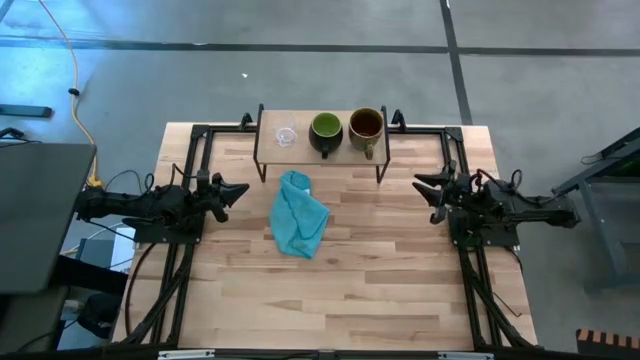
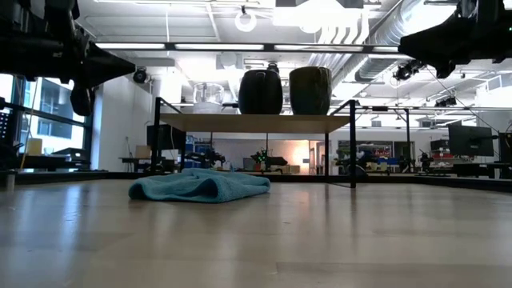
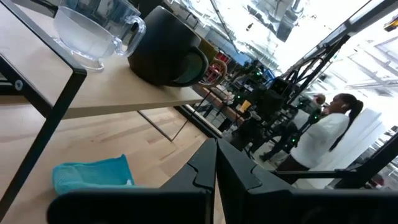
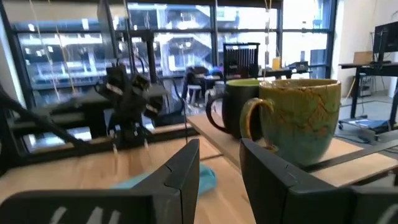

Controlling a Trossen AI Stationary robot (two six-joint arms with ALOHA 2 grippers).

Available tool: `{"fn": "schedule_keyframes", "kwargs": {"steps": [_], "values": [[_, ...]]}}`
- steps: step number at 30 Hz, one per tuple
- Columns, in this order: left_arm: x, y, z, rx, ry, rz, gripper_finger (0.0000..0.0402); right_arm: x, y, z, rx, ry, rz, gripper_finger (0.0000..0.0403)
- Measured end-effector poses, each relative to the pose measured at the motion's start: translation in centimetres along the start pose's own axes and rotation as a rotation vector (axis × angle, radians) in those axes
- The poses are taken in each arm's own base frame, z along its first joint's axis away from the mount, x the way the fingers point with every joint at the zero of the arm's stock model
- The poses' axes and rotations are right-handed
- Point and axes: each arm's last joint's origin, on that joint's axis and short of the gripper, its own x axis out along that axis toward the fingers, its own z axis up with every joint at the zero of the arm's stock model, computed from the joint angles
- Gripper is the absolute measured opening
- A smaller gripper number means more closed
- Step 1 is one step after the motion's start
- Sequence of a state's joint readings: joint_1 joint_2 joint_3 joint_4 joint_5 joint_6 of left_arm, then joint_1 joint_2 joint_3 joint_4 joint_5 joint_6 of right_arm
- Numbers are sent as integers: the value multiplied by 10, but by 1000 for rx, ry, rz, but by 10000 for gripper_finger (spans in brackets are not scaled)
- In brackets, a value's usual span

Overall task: Stack small to large cups/mugs on shelf
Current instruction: Return to Home Position

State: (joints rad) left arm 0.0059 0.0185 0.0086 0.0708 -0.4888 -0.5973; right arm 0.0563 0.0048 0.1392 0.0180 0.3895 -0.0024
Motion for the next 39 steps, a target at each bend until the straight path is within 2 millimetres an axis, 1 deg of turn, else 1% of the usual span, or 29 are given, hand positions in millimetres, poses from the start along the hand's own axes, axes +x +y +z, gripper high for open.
{"fn": "schedule_keyframes", "kwargs": {"steps": [4, 7, 10, 12, 16, 18, 21, 25, 31, 39], "values": [[0, 0, 0, 7, -1, 1, 1, -2, -1, 6, -58, 34, 2, 106], [0, 0, 0, 77, -1, 0, 1, -4, 0, 13, -26, 19, 36, 106], [0, -1, 0, 100, 3, -20, 1, -4, 2, 14, -3, 7, 121, 106], [0, -1, 1, 126, 2, -23, 1, -4, 5, 13, -48, 8, 235, 106], [0, -5, 6, 242, -53, -71, 1, -5, 6, 16, -74, -25, 276, 106], [-1, -9, 11, 319, -92, -127, 1, -5, 7, 18, -98, -49, 311, 106], [-3, -15, 16, 442, -147, -220, 1, -5, 8, 21, -97, -77, 312, 106], [-4, -19, 19, 543, -187, -288, 1, -3, 9, 13, -83, -120, 310, 106], [-5, -22, 21, 559, -207, -365, 1, 1, 10, -9, -48, -251, 306, 106], [-6, -24, 22, 556, -218, -413, 1, 0, 10, -6, -53, -290, 317, 106]]}}
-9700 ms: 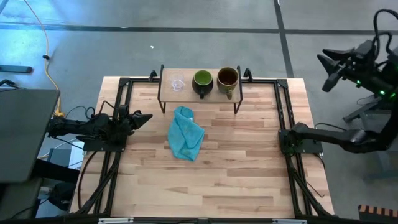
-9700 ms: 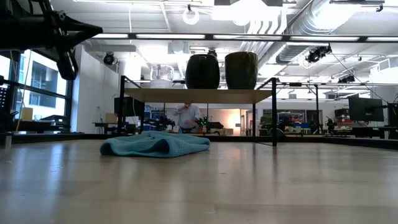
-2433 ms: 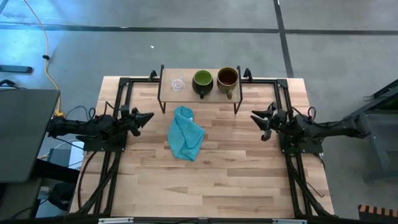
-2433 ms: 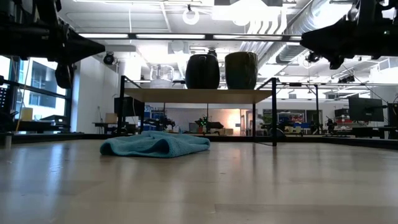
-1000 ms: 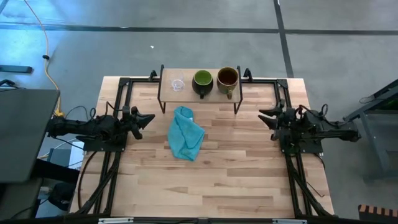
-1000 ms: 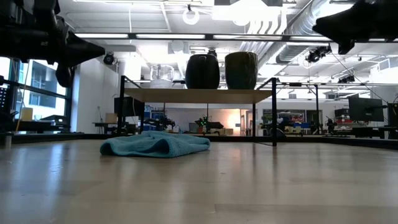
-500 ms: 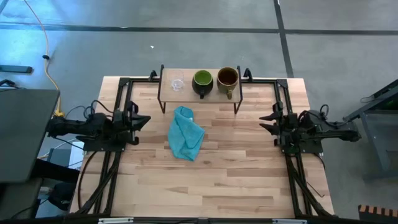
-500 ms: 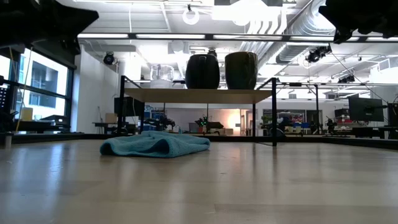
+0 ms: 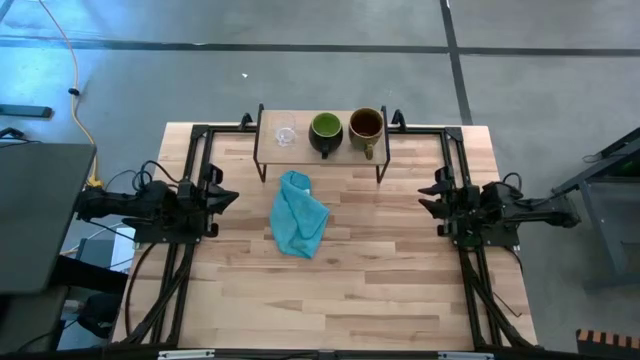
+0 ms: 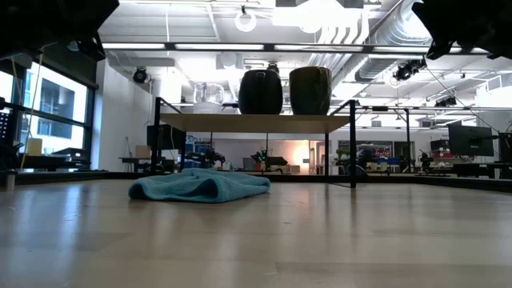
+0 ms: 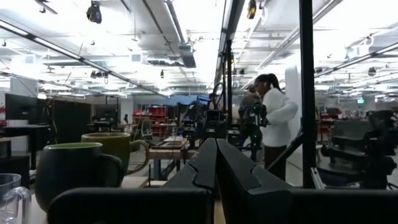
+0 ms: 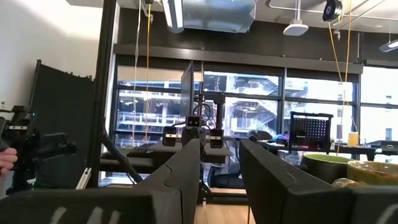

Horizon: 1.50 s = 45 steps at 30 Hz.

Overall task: Stack small to large cups/mugs on shelf
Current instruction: Return to Home Position

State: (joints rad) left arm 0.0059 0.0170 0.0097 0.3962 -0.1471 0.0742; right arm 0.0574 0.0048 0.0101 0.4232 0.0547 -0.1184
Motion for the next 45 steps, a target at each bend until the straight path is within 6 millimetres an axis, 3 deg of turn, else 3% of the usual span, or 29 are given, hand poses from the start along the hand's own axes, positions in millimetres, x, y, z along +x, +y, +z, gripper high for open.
{"fn": "schedule_keyframes", "kwargs": {"steps": [12, 20, 29, 35, 45], "values": [[0, -1, 2, 4, -21, -23, 1, 0, 0, 0, 5, 0, 0, 106], [-1, 1, 13, 142, -140, 3, 1, 0, 0, 0, -54, -5, -2, 106], [-1, -1, 14, 152, -155, -52, 1, 0, -1, 1, -99, -15, -18, 106], [0, -2, 9, 149, -98, -65, 1, 0, -1, 2, -125, -19, -19, 106], [-1, -2, -10, 109, 101, -56, 1, -2, 2, -20, 16, 203, 7, 106]]}}
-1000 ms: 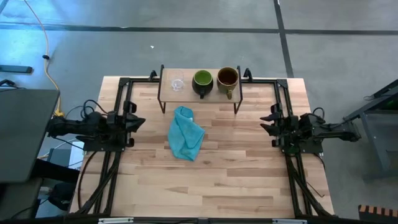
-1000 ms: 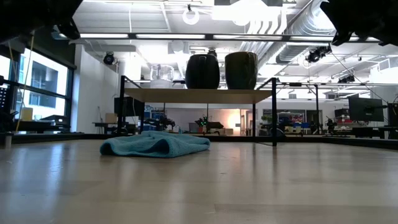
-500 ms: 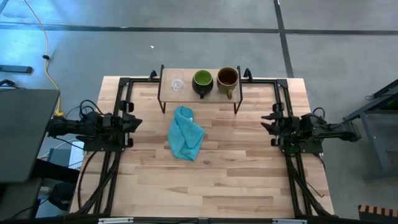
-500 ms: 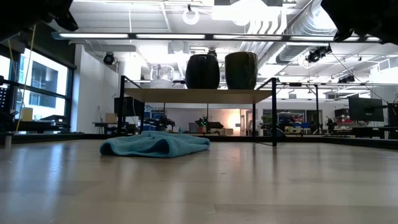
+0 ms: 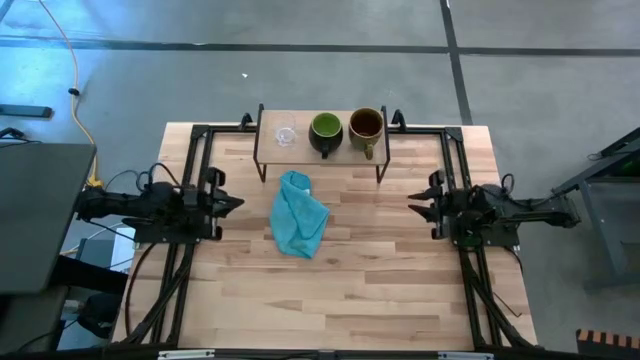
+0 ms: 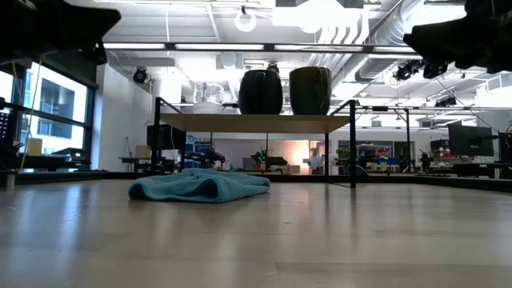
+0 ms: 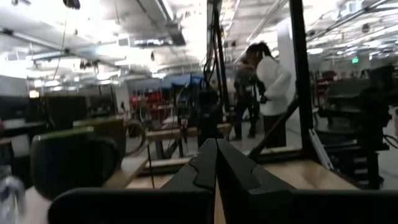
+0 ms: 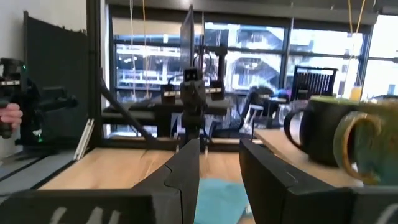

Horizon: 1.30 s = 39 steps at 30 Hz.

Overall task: Stack small to large cups/mugs on shelf
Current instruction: Return to Home Position

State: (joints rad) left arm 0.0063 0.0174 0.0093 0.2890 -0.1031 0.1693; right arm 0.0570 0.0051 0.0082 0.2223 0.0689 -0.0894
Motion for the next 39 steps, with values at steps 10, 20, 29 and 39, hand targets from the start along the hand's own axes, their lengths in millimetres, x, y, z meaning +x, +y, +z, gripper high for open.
{"fn": "schedule_keyframes", "kwargs": {"steps": [10, 20, 29, 39], "values": [[-1, -1, -14, -66, 147, 29, 1, -1, -1, -11, 37, 121, -46, 106], [-3, -2, -23, -102, 241, 23, 1, -2, 0, -18, 51, 191, -48, 106], [-3, -2, -24, -95, 251, 21, 1, -2, 0, -18, 27, 193, -46, 106], [-3, -1, -24, -34, 253, 51, 1, -2, 0, -18, 43, 195, -47, 106]]}}
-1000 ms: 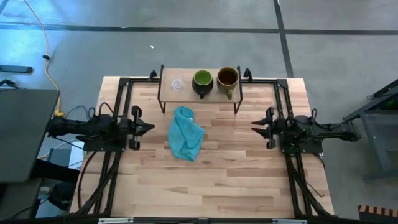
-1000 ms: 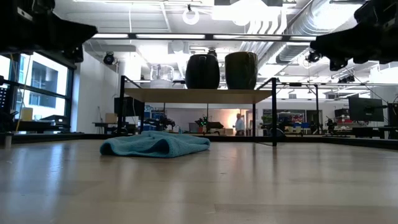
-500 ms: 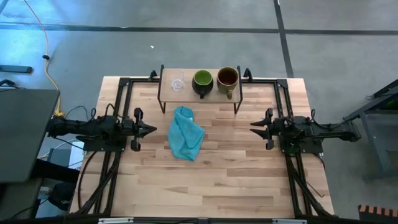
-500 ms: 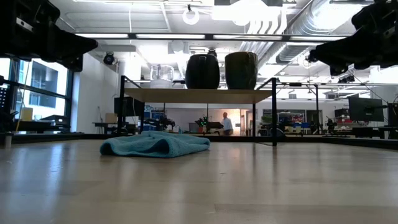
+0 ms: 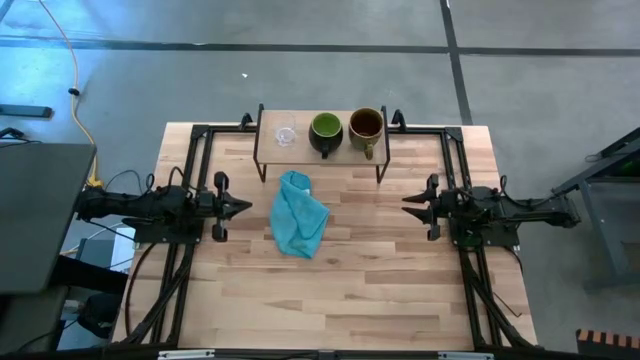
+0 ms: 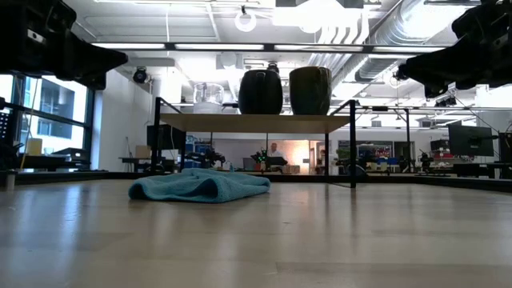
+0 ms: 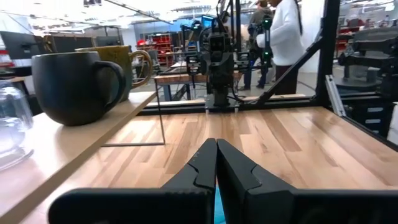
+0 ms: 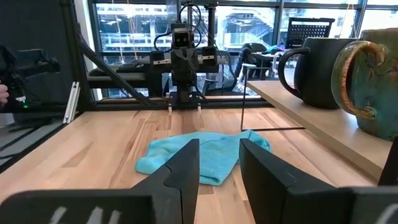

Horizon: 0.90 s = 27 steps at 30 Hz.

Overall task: Stack small to large cups/mugs on shelf
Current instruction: Return to Home Position

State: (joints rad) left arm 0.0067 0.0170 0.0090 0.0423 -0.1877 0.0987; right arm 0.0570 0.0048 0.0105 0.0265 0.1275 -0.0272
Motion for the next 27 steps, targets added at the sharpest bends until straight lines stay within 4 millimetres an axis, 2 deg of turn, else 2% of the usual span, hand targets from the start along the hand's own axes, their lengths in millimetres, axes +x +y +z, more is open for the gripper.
{"fn": "schedule_keyframes", "kwargs": {"steps": [27], "values": [[0, -1, 0, -60, -2, -19, 1, 0, 0, 0, -42, 2, 5, 106]]}}
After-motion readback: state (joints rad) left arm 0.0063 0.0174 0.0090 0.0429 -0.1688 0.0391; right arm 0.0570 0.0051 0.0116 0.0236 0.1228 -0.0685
